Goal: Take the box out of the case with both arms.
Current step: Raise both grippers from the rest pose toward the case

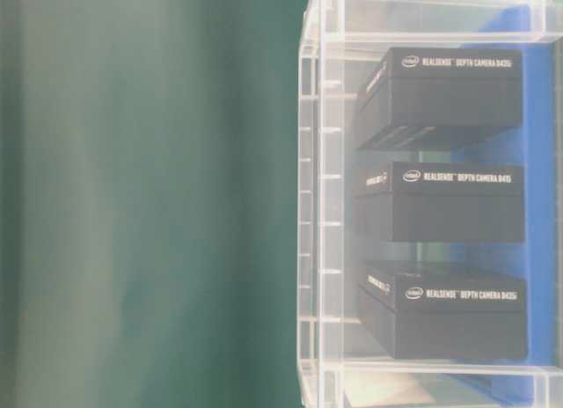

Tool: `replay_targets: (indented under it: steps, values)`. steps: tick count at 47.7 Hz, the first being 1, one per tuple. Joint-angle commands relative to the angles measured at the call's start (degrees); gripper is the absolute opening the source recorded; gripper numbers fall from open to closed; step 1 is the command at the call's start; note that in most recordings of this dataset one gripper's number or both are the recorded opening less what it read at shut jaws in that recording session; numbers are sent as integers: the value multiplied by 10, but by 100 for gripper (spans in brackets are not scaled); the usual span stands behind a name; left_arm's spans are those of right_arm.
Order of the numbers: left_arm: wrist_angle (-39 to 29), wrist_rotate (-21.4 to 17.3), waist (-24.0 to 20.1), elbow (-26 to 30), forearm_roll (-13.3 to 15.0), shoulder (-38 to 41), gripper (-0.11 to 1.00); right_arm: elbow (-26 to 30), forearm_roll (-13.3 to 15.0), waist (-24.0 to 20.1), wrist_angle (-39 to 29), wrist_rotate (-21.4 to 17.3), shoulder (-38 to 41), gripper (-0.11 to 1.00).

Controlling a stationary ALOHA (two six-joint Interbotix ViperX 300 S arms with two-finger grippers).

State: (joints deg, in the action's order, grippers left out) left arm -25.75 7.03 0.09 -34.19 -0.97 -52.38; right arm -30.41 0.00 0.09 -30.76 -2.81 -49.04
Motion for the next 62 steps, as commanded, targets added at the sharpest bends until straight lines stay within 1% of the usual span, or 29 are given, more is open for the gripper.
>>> replay_targets:
  steps: [1, 4, 7, 11, 12, 18, 19, 24, 27, 31, 40, 44, 47, 49, 50, 51, 54, 57, 61, 62]
  values:
    - [-40, 11, 10, 23, -2, 7, 1, 18, -1, 1, -73, -33, 8, 0]
    - [-83, 30, 15, 31, -2, 11, 1, 21, -1, 1, -142, -64, 16, 0]
    - [-142, 49, 18, 40, -2, 17, 1, 26, -1, 1, -214, -91, 25, 0]
    - [-236, 81, 18, 53, -2, 27, 1, 35, -1, 1, -305, -115, 40, 0]
    - [-273, 92, 18, 56, -2, 33, 1, 38, -2, 1, -340, -121, 44, 0]
    - [-417, 129, 25, 72, -2, 54, 1, 54, -1, 1, -457, -124, 66, 0]
    - [-437, 132, 26, 74, -2, 58, 1, 58, -1, 1, -482, -125, 71, 0]
    - [-522, 136, 40, 84, -2, 70, 1, 74, 2, 1, -563, -125, 91, 0]
    - [-551, 139, 46, 90, -2, 74, 1, 78, 4, 2, -598, -125, 98, 0]
    - [-566, 142, 47, 93, -2, 74, 1, 81, 5, 1, -628, -125, 106, 0]
    - [-567, 144, 47, 95, -2, 77, 1, 84, 9, 1, -634, -127, 113, 0]
    - [-567, 169, 47, 95, -2, 81, 1, 84, 8, 1, -634, -134, 113, 0]
    - [-568, 201, 47, 96, -2, 83, 1, 84, 9, 1, -631, -155, 113, 0]
    - [-569, 230, 47, 96, -2, 83, 1, 84, 9, 1, -630, -178, 114, 0]
    - [-569, 246, 47, 96, -3, 83, 1, 84, 9, 1, -629, -192, 115, 0]
    - [-569, 273, 47, 96, -4, 83, 1, 84, 9, 1, -629, -207, 116, 0]
    - [-570, 338, 47, 96, -8, 83, 1, 84, 11, 1, -629, -271, 119, 0]
    - [-572, 417, 47, 95, -14, 85, 1, 84, 14, 1, -629, -341, 120, 0]
    - [-581, 535, 44, 95, -20, 89, 1, 84, 22, 1, -630, -446, 123, 0]
    - [-586, 579, 43, 95, -21, 89, 1, 84, 25, 1, -630, -488, 123, 0]
